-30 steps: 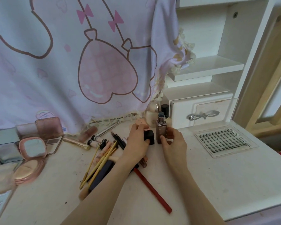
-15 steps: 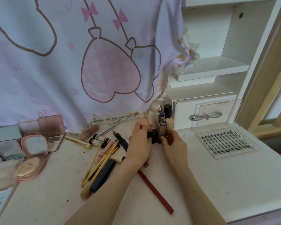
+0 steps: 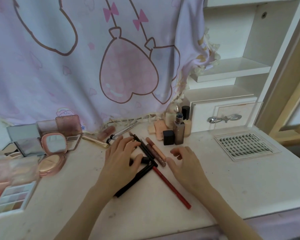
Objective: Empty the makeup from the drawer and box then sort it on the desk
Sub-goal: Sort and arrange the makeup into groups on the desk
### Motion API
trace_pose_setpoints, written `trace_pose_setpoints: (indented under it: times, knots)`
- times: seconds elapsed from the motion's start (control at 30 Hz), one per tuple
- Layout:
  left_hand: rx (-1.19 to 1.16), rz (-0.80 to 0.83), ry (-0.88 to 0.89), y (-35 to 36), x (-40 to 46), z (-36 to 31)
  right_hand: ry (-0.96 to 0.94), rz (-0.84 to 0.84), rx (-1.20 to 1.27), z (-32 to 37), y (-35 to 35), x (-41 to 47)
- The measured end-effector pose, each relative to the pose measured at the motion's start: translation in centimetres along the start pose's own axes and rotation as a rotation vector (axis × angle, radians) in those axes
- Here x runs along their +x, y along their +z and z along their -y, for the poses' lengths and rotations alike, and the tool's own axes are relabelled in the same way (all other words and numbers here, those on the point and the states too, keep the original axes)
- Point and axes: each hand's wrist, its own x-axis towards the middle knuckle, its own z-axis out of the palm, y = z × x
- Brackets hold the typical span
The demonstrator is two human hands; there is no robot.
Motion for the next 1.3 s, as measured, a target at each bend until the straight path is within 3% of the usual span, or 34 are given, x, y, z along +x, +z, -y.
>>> trace_pose_setpoints:
  times: [0.17,0.3,0.47,0.67,0.87,1.07,1.3]
  knots:
    - [0.162,0.181,0.073,0.6,-3.2,0.7,-0.102,0.22,-0.316,0.8,1.3,-2.8]
    - [0.216,0.136,0.065,1.2,-3.3,1.9,-0.125,0.253,-0.435,1.2,2.9,-1.8]
    - [0.261,0.146,0.027,0.7,-2.7,3.6,-0.179,0.152,-0.315,2.4,4.9,0.6]
    - [0.093,0.124,-0.009,0.4,-1.3,5.9,-0.211,0.114,-0.291,3.3,7.2,3.5]
    - [-0.002,0.067,0.06,0.3,1.0,7.8,-0.263,0.076,-0.33,3.7,8.4,6.5]
    - [0.035,0.089,0.097,0.7,3.3,9.8,-0.337,-0.087,-0.42,3.8,9.7,8.9]
    - [0.033,0.07,0.032,0.6,3.6,9.9,-0.377,-0.163,-0.537,4.2,10.0,10.3]
